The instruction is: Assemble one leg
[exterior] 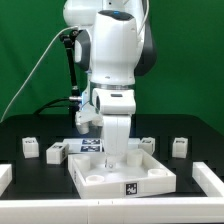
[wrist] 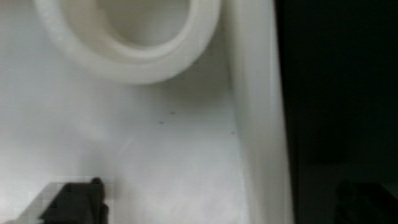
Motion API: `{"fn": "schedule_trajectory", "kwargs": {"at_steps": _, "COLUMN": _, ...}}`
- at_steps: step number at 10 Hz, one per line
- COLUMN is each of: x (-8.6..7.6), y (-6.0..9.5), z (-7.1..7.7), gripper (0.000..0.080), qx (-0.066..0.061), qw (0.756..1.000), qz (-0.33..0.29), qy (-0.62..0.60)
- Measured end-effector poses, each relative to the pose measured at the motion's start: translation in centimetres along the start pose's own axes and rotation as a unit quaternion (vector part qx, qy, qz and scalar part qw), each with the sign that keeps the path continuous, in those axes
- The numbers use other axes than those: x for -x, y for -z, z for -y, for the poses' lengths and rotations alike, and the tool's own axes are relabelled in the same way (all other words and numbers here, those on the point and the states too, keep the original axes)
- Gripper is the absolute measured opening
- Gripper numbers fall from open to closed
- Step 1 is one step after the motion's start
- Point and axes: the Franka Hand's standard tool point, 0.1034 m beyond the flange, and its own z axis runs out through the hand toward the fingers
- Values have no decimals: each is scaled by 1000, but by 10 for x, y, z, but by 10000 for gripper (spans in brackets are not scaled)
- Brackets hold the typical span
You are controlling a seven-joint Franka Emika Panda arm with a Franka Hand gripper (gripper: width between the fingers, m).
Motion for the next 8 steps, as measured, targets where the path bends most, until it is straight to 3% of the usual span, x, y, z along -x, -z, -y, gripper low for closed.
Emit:
{"fn": "schedule_trajectory", "kwargs": {"at_steps": 2, "x": -2, "y": 1, "z": -2, "gripper": 608, "qx": 0, "qw": 1000, "qz": 0, "qy": -1}}
{"fn": "schedule_trajectory", "kwargs": {"at_steps": 4, "x": -2, "y": 0, "z": -1, "gripper": 334, "qx": 0, "qw": 1000, "qz": 0, "qy": -1}}
{"fn": "schedule_trajectory", "kwargs": {"at_steps": 5, "x": -2, "y": 0, "z": -1, "gripper": 334, "qx": 0, "qw": 1000, "qz": 0, "qy": -1}}
{"fn": "schedule_trajectory", "kwargs": {"at_steps": 6, "x": -2, "y": 0, "z": -1, "gripper": 158, "qx": 0, "qw": 1000, "qz": 0, "qy": -1}}
{"fn": "schedule_trajectory", "kwargs": {"at_steps": 7, "x": -2, "y": 0, "z": -1, "gripper": 58, "qx": 0, "qw": 1000, "qz": 0, "qy": -1}}
{"fn": "schedule_trajectory", "kwargs": {"at_steps": 8, "x": -1, "y": 0, "z": -1, "gripper": 58, "qx": 0, "qw": 1000, "qz": 0, "qy": -2}}
